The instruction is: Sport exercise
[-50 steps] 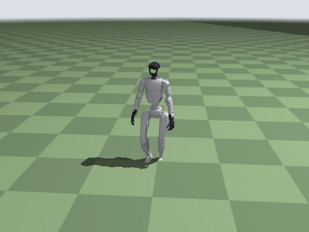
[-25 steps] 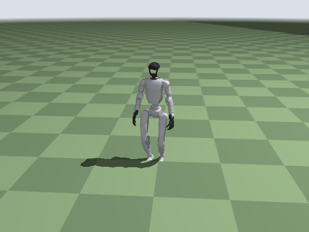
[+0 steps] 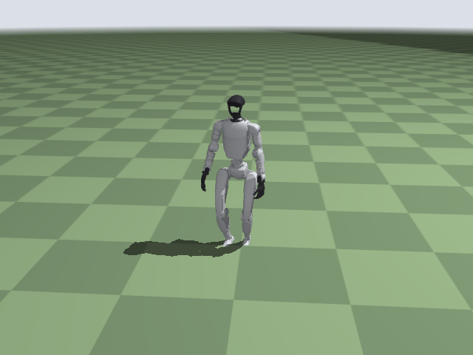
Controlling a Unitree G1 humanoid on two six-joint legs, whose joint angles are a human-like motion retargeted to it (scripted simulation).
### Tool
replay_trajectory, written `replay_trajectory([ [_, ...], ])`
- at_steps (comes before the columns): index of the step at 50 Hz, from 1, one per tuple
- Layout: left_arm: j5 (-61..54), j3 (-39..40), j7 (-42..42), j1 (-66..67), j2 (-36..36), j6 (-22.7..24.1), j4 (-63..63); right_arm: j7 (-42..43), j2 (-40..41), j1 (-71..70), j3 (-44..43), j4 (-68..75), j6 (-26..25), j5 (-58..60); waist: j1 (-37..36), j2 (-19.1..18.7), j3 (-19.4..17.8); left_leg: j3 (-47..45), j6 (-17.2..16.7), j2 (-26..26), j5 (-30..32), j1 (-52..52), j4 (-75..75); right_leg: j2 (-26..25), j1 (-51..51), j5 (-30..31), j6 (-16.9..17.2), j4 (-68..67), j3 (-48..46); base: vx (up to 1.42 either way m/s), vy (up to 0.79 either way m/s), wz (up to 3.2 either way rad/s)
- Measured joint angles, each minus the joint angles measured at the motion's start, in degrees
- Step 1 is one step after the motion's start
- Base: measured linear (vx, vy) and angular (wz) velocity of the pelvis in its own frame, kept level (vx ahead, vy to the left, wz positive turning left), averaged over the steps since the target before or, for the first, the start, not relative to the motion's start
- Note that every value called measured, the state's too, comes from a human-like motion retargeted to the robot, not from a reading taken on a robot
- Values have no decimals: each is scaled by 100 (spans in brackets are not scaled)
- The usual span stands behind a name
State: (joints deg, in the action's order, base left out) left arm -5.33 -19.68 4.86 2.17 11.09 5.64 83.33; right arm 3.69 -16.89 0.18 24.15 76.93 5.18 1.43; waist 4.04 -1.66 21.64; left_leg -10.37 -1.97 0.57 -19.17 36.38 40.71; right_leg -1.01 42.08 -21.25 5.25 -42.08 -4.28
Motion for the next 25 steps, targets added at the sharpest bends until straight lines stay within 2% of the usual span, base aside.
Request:
replay_trajectory([
  [4,-29,78,5,-53,-32,-23,-52,-34,-84,-100,-73,16,-2,29,89,129,-81,-31,61,268,113,-380,-583,192,-79,-141,7,-74,83,5,8,17],
  [10,-52,122,3,8,-124,-31,-145,-44,-154,-126,-156,1,13,55,239,279,-169,-97,173,505,-125,-246,-146,450,333,-568,-52,-1230,222,-1,10,12],
  [15,10,75,25,-2,-119,-77,-182,-122,-260,-200,-212,-54,29,-12,369,421,-307,-183,325,820,-204,-429,-107,1228,813,-337,-416,-3017,-16,0,12,1],
  [18,73,11,77,-72,-131,-123,-162,-205,-374,-307,-265,-89,27,-116,488,528,-415,-146,426,1186,32,-881,-796,1484,1323,-243,-529,-4286,308,1,13,16],
  [20,125,-73,88,-33,-155,-143,-137,-212,-384,-297,-279,-98,33,-161,580,588,-469,-157,475,1305,45,-911,-699,1595,1620,-282,-646,-5177,484,-2,10,19],
  [22,188,-155,101,-16,-159,-164,-118,-224,-399,-312,-290,-109,42,-204,597,530,-494,-148,503,1278,-52,-883,-545,1505,2011,-279,-740,-6029,634,-3,10,-19],
  [23,224,-182,124,-55,-159,-179,-107,-252,-442,-365,-306,-111,47,-234,507,412,-475,-140,503,1187,-59,-934,-714,1303,2315,-168,-760,-6376,708,-2,11,-48],
  [25,288,-271,128,-14,-191,-190,-88,-255,-440,-349,-319,-113,62,-255,531,388,-484,-169,511,1168,-141,-821,-466,1205,2648,-302,-859,-7201,826,-3,6,-29],
])
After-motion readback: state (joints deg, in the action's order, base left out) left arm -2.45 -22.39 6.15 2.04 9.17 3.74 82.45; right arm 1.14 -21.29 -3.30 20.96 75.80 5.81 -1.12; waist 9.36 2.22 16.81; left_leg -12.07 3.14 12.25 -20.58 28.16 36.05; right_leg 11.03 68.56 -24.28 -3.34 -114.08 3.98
